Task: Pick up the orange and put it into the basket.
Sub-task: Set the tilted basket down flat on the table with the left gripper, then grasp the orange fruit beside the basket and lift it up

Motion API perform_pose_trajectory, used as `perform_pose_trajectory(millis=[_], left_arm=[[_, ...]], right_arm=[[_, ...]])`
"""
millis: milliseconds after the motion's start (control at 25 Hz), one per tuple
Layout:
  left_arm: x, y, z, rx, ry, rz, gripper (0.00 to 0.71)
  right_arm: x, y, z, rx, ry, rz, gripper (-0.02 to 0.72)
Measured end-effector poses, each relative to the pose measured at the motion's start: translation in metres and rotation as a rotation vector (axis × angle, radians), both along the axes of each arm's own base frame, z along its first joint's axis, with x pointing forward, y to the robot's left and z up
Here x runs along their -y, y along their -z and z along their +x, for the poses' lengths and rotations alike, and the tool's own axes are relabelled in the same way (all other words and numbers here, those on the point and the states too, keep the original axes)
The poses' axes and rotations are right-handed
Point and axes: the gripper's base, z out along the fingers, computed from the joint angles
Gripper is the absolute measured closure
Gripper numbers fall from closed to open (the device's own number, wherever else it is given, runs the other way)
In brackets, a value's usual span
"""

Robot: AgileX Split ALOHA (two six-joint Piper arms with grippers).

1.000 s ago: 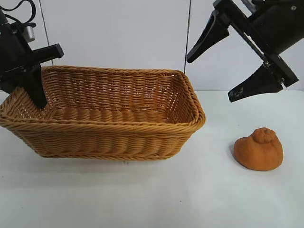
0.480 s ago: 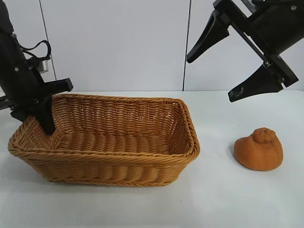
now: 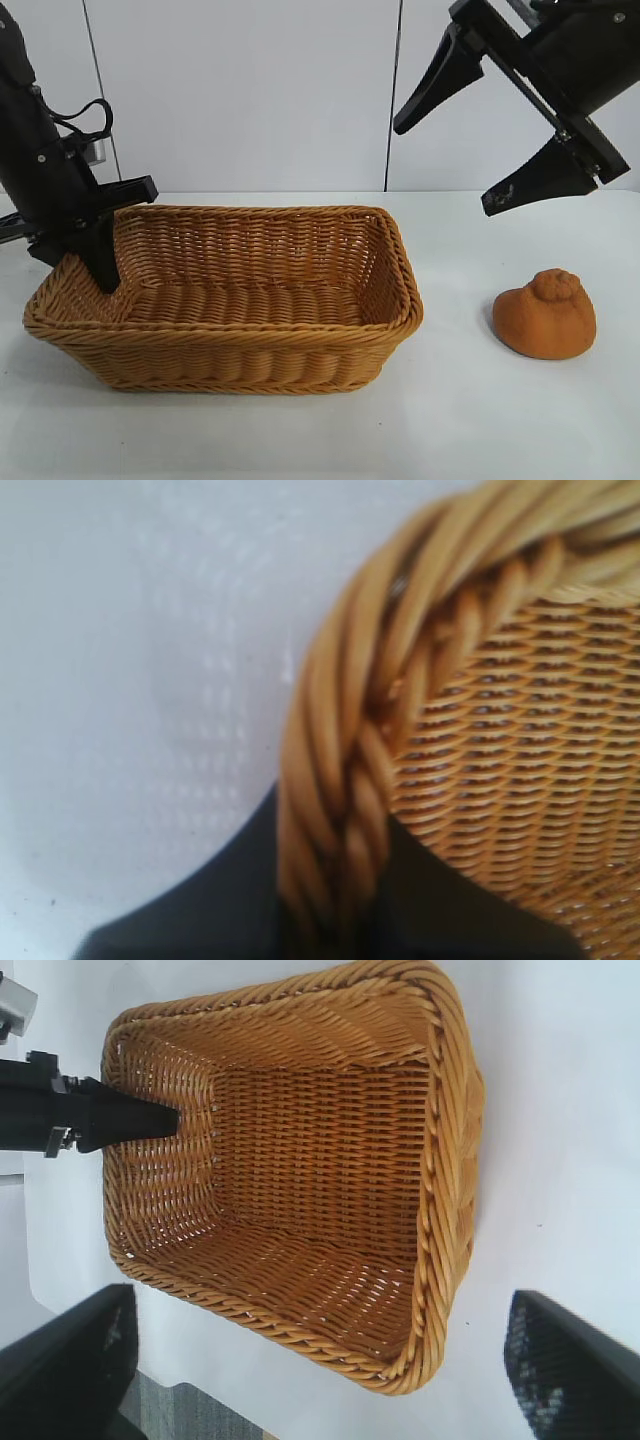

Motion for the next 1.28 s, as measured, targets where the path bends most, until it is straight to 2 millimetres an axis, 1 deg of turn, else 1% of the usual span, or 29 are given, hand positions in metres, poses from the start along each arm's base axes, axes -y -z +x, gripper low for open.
perform_pose_trajectory(millis=[80,120,200,240,400,440,520,600,680,800,1000,1080,1160,1280], left_arm=[[0.0,0.0,0.0,0.002,0.001,0.0,0.623],[0.0,0.0,0.0,0.002,0.001,0.0,0.609],[0.0,0.0,0.0,0.003,-0.001,-0.002,0.544],[0.0,0.0,0.0,0.002,-0.003,-0.004,0.489],[0.001,0.0,0.0,-0.001,-0.003,-0.006,0.218],[0.001,0.0,-0.001,-0.008,0.0,-0.007,0.172],[0.001,-0.001,-0.002,-0.024,0.007,-0.007,0.128],[-0.001,-0.003,-0.002,-0.024,0.022,0.008,0.109],[-0.003,-0.011,-0.004,-0.015,0.043,0.032,0.103],[-0.006,-0.036,-0.006,0.033,0.07,0.06,0.099],[-0.01,-0.088,-0.007,0.169,0.098,0.105,0.098],[-0.014,-0.103,-0.008,0.208,0.113,0.14,0.098],[-0.021,-0.111,-0.008,0.216,0.112,0.17,0.098],[-0.042,-0.115,-0.007,0.203,0.082,0.207,0.098]], right_arm=[[0.0,0.0,0.0,0.0,0.0,0.0,0.021],[0.0,0.0,0.0,0.0,0.0,0.0,0.021],[0.0,0.0,0.0,0.0,0.0,0.0,0.021],[0.0,0.0,0.0,0.0,0.0,0.0,0.021],[0.0,0.0,0.0,0.0,0.0,0.0,0.021],[0.0,0.0,0.0,0.0,0.0,0.0,0.021],[0.0,0.0,0.0,0.0,0.0,0.0,0.021],[0.0,0.0,0.0,0.0,0.0,0.0,0.021],[0.0,0.0,0.0,0.0,0.0,0.0,0.021],[0.0,0.0,0.0,0.0,0.0,0.0,0.021],[0.0,0.0,0.0,0.0,0.0,-0.001,0.021],[0.0,0.0,0.0,0.0,-0.001,-0.002,0.021],[0.0,0.0,0.0,0.0,-0.001,-0.003,0.021],[0.0,0.0,0.0,0.0,-0.003,-0.005,0.021]])
